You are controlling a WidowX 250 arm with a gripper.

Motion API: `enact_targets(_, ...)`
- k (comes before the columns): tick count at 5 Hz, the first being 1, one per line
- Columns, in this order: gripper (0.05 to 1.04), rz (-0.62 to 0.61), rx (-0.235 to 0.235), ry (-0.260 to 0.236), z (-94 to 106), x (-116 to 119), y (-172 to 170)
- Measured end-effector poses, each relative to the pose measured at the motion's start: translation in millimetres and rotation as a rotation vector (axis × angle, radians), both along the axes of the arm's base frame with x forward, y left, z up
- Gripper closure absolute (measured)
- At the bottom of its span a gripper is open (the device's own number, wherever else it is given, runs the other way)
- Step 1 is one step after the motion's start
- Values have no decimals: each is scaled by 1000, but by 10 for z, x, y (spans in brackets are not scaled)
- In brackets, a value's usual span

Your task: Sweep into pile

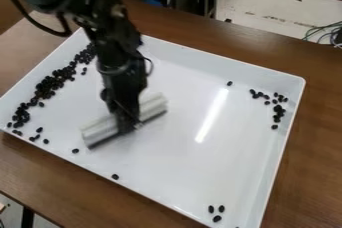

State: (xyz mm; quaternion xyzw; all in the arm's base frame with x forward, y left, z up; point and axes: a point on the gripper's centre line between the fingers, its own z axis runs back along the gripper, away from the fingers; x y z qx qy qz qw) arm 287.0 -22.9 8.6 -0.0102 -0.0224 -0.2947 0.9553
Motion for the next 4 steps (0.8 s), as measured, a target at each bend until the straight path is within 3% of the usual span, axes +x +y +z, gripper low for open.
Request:
enact_targets(1,741,-194,-4,-25,2,-34,-461)
enact_targets(2,741,-282,14,-11,-82,-88,-611)
enact_targets(3,669,-337,38,-42,-84,-56,-647)
enact_targets(4,352,-356,54,-57,-122,-28,-647)
